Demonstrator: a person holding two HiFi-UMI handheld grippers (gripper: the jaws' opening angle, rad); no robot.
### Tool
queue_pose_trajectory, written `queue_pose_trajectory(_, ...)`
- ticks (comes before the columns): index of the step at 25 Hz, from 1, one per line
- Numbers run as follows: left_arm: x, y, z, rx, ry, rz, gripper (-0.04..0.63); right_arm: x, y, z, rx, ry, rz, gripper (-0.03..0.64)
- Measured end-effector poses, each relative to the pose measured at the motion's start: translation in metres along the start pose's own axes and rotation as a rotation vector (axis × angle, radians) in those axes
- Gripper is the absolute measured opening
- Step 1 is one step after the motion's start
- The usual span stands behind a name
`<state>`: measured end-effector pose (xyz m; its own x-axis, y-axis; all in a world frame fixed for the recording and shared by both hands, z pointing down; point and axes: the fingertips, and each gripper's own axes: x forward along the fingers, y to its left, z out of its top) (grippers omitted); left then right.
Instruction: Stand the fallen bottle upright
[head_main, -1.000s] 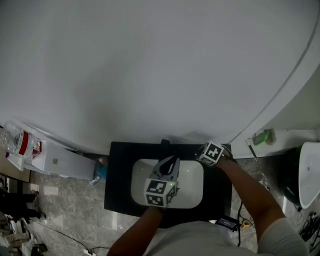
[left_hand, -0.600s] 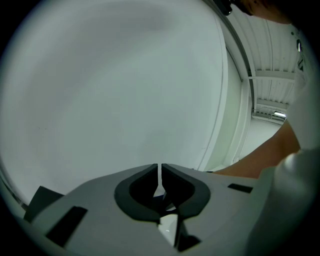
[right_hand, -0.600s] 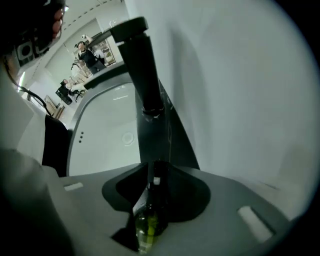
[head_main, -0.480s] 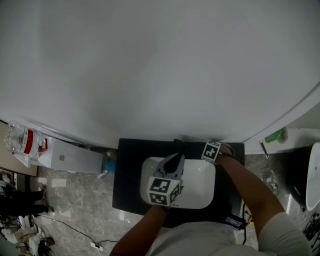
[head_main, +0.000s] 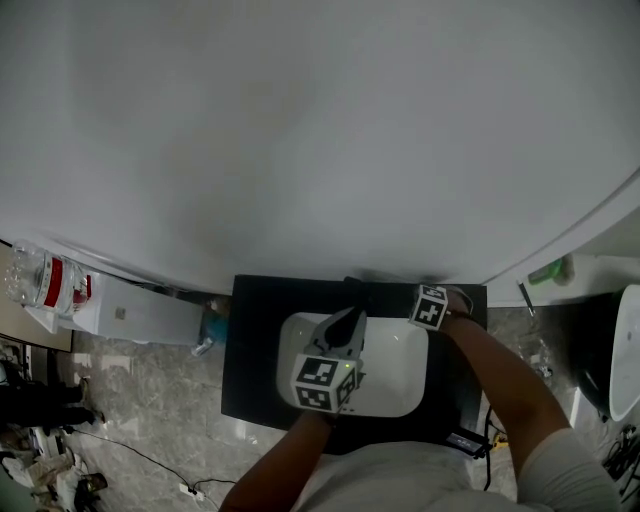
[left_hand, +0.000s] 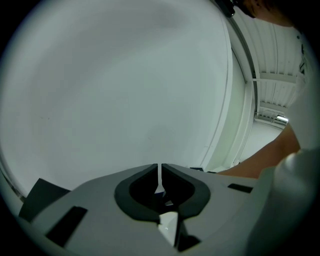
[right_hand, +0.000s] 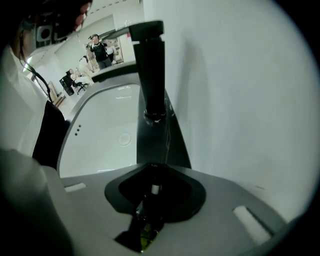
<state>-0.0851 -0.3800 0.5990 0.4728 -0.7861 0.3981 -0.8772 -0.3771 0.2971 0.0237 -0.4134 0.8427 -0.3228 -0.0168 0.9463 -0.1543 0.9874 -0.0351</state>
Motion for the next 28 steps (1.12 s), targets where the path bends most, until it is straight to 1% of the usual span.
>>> queue_pose_trajectory(3, 0.0, -0.002, 0.003, -0.009, -0.009, -0.001, 0.009, -0.027, -0.003, 0.005, 0.035, -0.112, -0.062, 0.063)
queue_pose_trajectory(5, 0.0, -0.006, 0.007, -0.004, -0.015, -0.005, 0.009, -0.043, -0.004, 0.003, 0.058, -0.169, -0.106, 0.06)
queue_pose_trajectory(9, -0.002, -0.018, 0.011, 0.009, -0.021, -0.015, 0.009, -0.075, 0.002, -0.005, 0.125, -0.263, -0.161, 0.055)
queue_pose_trajectory(14, 0.001, -0.047, 0.016, 0.027, -0.026, -0.054, 0.009, -0.117, 0.0, -0.025, 0.228, -0.365, -0.233, 0.046)
queue_pose_trajectory(18, 0.0, -0.072, 0.016, 0.052, -0.026, -0.082, 0.009, -0.139, 0.012, -0.051, 0.297, -0.419, -0.29, 0.041)
queue_pose_trajectory(19, 0.001, -0.078, 0.017, 0.058, -0.027, -0.089, 0.009, -0.144, 0.014, -0.059, 0.312, -0.435, -0.306, 0.018)
queue_pose_trajectory(22, 0.003, -0.094, 0.019, 0.072, -0.032, -0.107, 0.009, -0.158, 0.02, -0.076, 0.367, -0.481, -0.338, 0.012)
queue_pose_trajectory(28, 0.002, -0.122, 0.018, 0.085, -0.037, -0.131, 0.009, -0.172, 0.031, -0.104, 0.437, -0.514, -0.384, 0.008)
